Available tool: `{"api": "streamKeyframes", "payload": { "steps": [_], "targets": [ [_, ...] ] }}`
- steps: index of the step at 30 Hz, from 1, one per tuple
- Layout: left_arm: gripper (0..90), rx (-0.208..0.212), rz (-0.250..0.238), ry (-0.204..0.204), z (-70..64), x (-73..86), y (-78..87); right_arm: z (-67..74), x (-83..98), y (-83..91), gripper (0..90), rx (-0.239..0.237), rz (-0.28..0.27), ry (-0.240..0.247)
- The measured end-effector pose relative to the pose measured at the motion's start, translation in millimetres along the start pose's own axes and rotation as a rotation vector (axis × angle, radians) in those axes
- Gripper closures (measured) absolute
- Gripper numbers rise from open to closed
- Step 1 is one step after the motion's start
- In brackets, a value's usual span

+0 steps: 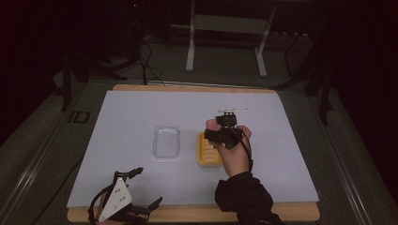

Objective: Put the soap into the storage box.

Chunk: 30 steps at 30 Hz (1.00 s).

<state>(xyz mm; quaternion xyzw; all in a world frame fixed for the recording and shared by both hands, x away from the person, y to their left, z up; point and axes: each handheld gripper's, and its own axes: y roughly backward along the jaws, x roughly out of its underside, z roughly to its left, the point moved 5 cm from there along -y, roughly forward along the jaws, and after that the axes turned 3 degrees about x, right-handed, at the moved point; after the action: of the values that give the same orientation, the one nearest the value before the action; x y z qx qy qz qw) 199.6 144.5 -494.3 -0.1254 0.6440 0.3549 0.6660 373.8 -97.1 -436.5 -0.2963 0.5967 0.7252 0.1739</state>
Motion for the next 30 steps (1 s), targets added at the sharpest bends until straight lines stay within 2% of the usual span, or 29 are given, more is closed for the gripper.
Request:
{"api": "streamKeyframes", "payload": {
  "steps": [4, 5, 11, 15, 16, 22, 30],
  "targets": [
    [0.4, 0.001, -0.002, -0.001, -0.4, -0.3, 0.3, 2.8, 6.3, -9.0, 37.7, 0.006, 0.004, -0.011],
    [0.4, 0.001, -0.003, -0.001, -0.3, -0.5, 0.4, 1.6, 12.7, -19.6, 37.7, 0.018, 0.018, -0.036],
    [0.4, 0.005, -0.001, -0.001, -0.7, -0.3, -0.3, -2.3, 26.8, -41.4, 37.6, 0.034, 0.05, -0.075],
    [0.4, 0.005, -0.001, -0.002, -1.0, -0.4, 0.0, -1.5, 31.0, -47.1, 37.7, 0.038, 0.062, -0.077],
    [0.4, 0.004, -0.001, -0.002, -1.0, -0.3, 0.1, -0.9, 35.9, -55.2, 37.6, 0.04, 0.079, -0.078],
    [0.4, 0.007, -0.002, -0.001, -1.1, -0.5, 0.4, -3.0, 43.3, -71.5, 37.6, 0.05, 0.108, -0.099],
    [0.4, 0.009, -0.004, -0.002, -1.1, -0.8, 0.7, -2.7, 50.4, -85.7, 37.5, 0.062, 0.136, -0.09]
  ]
}}
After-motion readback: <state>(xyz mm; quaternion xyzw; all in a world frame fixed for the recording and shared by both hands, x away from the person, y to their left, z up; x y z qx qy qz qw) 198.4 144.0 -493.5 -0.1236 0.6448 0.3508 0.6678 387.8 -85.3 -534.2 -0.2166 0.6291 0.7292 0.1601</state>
